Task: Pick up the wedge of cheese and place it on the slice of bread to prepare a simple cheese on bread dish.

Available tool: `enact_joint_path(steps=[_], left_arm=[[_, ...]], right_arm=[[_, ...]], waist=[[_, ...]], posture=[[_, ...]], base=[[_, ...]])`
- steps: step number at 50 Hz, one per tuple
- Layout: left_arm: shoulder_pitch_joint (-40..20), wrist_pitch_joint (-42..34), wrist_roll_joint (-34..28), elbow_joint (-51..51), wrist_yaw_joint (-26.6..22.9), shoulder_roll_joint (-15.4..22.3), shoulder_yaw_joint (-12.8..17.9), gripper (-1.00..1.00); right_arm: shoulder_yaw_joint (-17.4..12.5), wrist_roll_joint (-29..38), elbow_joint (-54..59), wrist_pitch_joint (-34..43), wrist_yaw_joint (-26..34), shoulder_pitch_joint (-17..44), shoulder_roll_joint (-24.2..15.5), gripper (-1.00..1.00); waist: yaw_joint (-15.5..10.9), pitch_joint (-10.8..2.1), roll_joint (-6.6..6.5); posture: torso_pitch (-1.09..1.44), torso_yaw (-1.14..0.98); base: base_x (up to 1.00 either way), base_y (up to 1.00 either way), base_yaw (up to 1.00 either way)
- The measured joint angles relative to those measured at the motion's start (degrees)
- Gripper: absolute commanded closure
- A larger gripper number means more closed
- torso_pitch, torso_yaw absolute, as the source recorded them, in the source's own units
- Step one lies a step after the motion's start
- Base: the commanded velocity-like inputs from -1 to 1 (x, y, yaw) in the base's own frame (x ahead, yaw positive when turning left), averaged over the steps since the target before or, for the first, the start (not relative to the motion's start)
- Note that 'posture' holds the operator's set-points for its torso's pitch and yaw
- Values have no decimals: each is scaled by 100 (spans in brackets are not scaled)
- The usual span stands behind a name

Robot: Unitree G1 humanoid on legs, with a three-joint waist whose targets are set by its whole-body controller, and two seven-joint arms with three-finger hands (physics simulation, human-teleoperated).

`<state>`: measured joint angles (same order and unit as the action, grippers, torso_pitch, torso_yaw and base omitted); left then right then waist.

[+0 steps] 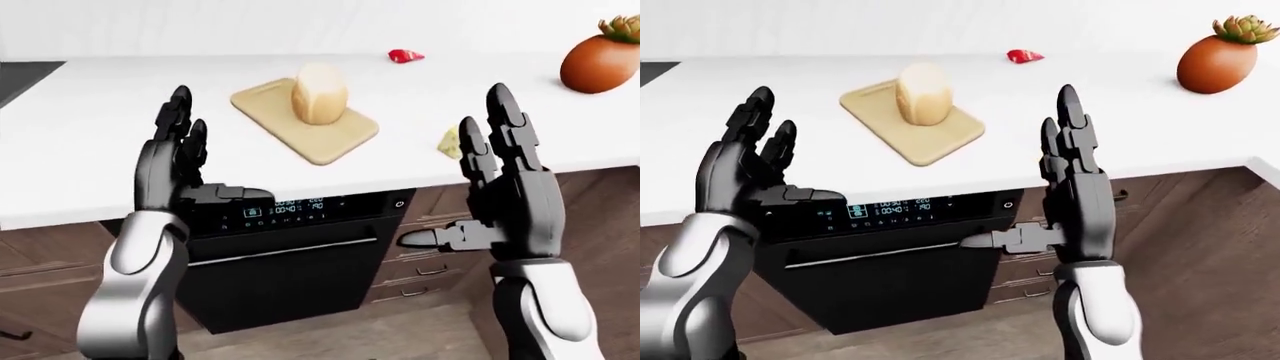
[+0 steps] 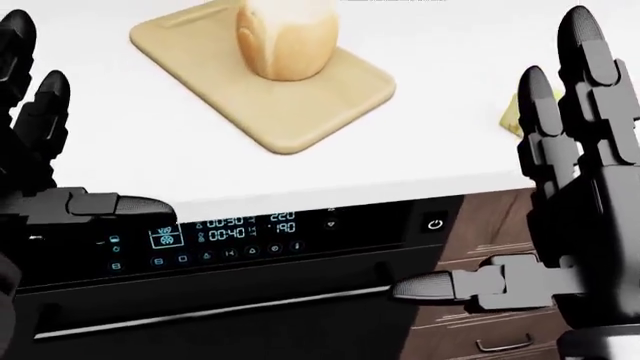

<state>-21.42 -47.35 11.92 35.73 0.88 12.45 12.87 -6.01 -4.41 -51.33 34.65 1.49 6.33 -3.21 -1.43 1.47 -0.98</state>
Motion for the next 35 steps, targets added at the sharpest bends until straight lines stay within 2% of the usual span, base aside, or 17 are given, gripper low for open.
enact_joint_path(steps=[4,8,11,18,22,25,28,35], left_arm=[[-10,24,-11,10,-31,-7,-14,-100],[-3,-14,-14,-23,-41,3,31,-100],[-54,-5,-9,64,-32,20,50,-100],[-41,-65,25,88,-25,27,53,-100],[-43,-35,18,43,-23,39,71,-100],[12,-4,23,-52,-46,5,20,-100],[-37,-117,83,41,-57,34,50,-100],[-139,-264,372,386,35,276,451,-100]], right_arm=[[14,-8,-18,-84,-3,-31,9,-100],[86,61,-22,-97,7,-51,-2,-100],[75,96,-69,-102,13,-22,6,-100],[117,126,-182,-53,30,-1,12,-100],[92,117,-152,-52,25,16,26,-100],[81,144,-105,-9,-2,-21,16,-100],[85,170,-71,5,-9,-20,14,-100],[109,189,-307,-10,18,121,-6,-100]], waist=[[11,22,1],[14,9,-86],[39,5,-89],[56,91,56],[31,66,257],[37,42,127],[88,19,73],[172,-40,-26]], posture=[[0,0],[0,0],[0,0],[0,0],[0,0],[0,0],[0,0],[0,0]], base=[[4,0,0],[10,0,0],[3,0,0],[0,0,0],[0,0,0],[0,0,0],[0,0,0],[0,0,0]])
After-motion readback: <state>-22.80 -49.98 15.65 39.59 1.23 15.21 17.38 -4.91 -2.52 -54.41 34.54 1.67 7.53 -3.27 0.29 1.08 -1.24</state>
